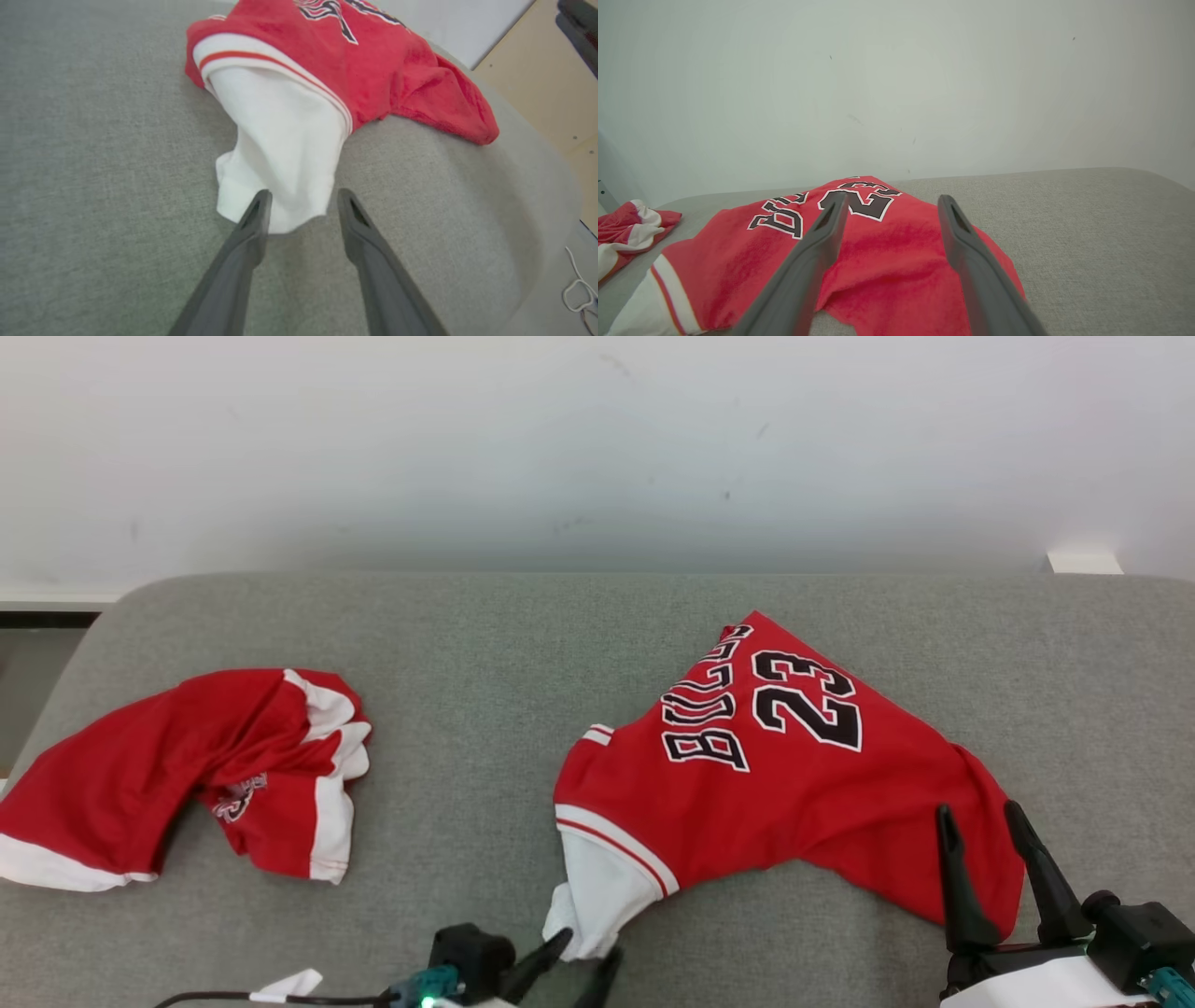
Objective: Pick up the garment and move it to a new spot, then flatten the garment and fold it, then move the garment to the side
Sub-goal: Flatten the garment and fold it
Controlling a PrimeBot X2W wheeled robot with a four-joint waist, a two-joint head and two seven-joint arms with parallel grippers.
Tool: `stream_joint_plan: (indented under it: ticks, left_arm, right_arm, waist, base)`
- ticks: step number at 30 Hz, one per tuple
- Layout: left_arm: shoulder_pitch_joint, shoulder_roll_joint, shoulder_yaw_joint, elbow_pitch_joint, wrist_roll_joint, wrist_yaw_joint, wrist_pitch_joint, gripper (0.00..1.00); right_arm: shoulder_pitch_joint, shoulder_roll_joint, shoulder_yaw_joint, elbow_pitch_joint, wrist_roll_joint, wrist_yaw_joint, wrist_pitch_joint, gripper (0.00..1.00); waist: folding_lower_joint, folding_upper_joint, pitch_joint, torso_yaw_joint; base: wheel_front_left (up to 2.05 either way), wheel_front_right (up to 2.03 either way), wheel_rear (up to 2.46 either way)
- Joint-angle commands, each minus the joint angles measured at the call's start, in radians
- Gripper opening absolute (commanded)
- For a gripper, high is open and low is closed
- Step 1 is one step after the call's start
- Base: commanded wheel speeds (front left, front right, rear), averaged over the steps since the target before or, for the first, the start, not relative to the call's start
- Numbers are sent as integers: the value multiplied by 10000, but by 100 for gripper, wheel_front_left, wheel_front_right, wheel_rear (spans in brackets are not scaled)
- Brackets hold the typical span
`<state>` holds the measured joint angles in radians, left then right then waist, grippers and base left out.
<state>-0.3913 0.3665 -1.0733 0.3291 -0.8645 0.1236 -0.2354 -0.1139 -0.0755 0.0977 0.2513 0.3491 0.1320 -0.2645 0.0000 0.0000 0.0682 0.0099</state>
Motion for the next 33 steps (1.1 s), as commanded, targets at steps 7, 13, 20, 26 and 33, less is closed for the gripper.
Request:
stream_joint_plan:
  ticks: [7, 13, 20, 26, 33]
  left_arm:
    - [-11, 246, 927, -1143, -215, -134, -257, 100]
    - [-271, 936, 1901, -1742, -765, 186, 37, 100]
    - [-1381, 559, 2536, 495, -1935, -545, 842, 100]
    - [-2090, -227, 2462, 2578, -2503, -1613, 1391, 100]
    - [-2511, -853, 2147, 3934, -2332, -2202, 1300, 0]
  right_arm:
    - [195, -69, -150, -22, 30, -26, 5, 100]
    - [101, -7, -72, -71, 63, -26, 5, 100]
    - [-321, -54, 11, -70, 19, -26, 5, 100]
    - [-525, -35, 87, -71, 28, -26, 5, 100]
    - [-566, 7, 61, -15, 13, -26, 5, 100]
  waist:
    - [0, 0, -158, -39]
    - [0, 0, -28, -359]
    - [0, 0, 385, -888]
    - [0, 0, 687, -1358]
    - [0, 0, 749, -1611]
  base:
    - [0, 0, 0]
    - [0, 0, 0]
    - [0, 0, 0]
    - [0, 0, 0]
    - [0, 0, 0]
